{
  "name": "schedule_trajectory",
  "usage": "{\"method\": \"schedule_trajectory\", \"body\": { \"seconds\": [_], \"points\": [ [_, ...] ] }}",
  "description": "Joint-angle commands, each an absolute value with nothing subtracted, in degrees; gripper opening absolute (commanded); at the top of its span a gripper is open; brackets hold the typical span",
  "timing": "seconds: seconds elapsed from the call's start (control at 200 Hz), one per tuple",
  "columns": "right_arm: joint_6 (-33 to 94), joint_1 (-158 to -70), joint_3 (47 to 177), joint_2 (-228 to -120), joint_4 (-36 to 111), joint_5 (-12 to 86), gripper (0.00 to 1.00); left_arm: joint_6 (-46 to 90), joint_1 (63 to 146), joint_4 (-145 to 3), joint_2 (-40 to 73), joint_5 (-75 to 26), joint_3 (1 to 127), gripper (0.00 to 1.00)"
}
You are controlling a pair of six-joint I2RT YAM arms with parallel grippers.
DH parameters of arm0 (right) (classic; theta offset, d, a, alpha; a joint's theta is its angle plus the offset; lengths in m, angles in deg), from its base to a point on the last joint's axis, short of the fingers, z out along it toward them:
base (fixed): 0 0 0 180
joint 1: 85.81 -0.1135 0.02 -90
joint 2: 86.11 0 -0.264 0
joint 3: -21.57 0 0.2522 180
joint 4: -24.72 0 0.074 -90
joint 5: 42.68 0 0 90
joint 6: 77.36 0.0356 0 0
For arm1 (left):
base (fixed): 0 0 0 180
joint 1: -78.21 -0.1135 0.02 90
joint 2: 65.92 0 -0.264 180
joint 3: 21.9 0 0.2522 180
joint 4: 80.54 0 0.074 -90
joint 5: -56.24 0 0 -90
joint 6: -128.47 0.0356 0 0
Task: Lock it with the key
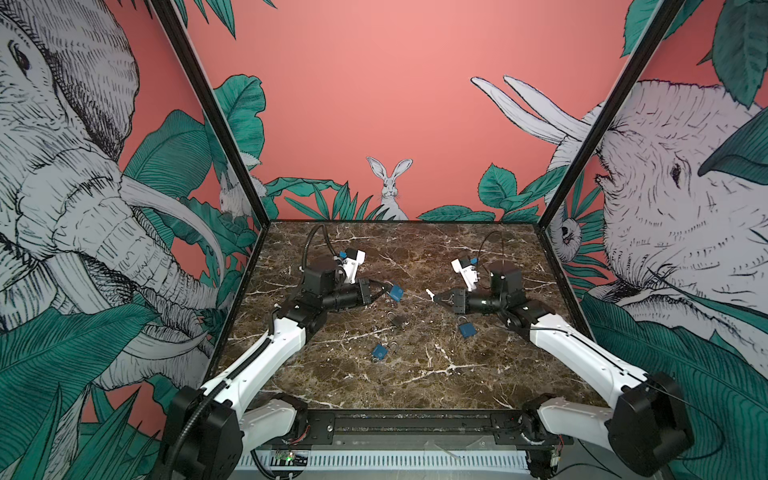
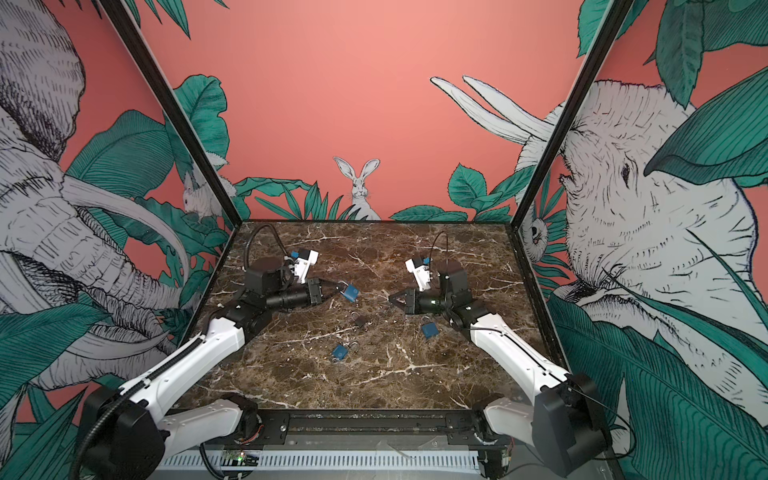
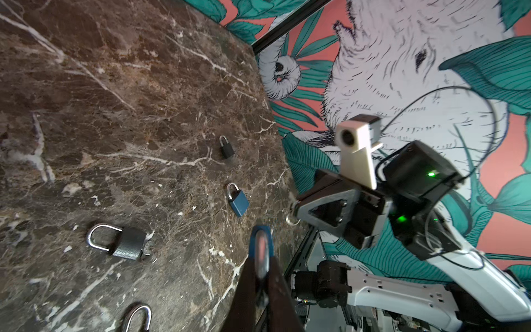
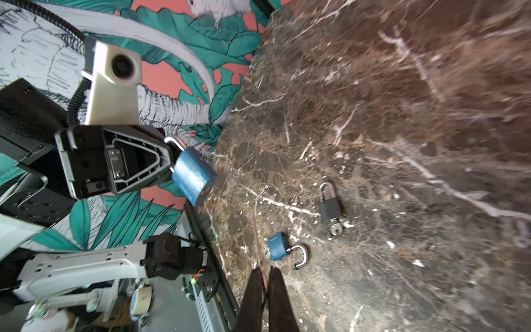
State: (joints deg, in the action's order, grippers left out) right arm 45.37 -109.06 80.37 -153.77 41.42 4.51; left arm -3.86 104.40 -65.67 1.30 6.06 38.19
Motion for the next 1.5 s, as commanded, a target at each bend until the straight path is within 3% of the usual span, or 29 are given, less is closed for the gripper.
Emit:
{"method": "schedule_trajectory", "body": {
  "seconds": [0.0,0.28,0.97,1.495],
  "points": [
    [43.7,-107.1,79.8,-150.8,44.5,11.1,0.00,3.6,107.7,-59.7,4.4,5.1,43.6,0.00],
    [42.2,-103.2,77.7,-145.3,51.1,17.2,0.00,7.4,113.0,-57.2,19.3,4.4,53.9,0.00],
    [42.4,-101.3,69.1,-135.4,51.7,24.0,0.00,10.5,116.1,-49.9,47.7,10.8,77.1,0.00],
    [42.0,-100.1,67.3,-137.7,48.7,22.5,0.00,10.9,117.0,-44.3,61.4,12.8,89.6,0.00]
  ]
}}
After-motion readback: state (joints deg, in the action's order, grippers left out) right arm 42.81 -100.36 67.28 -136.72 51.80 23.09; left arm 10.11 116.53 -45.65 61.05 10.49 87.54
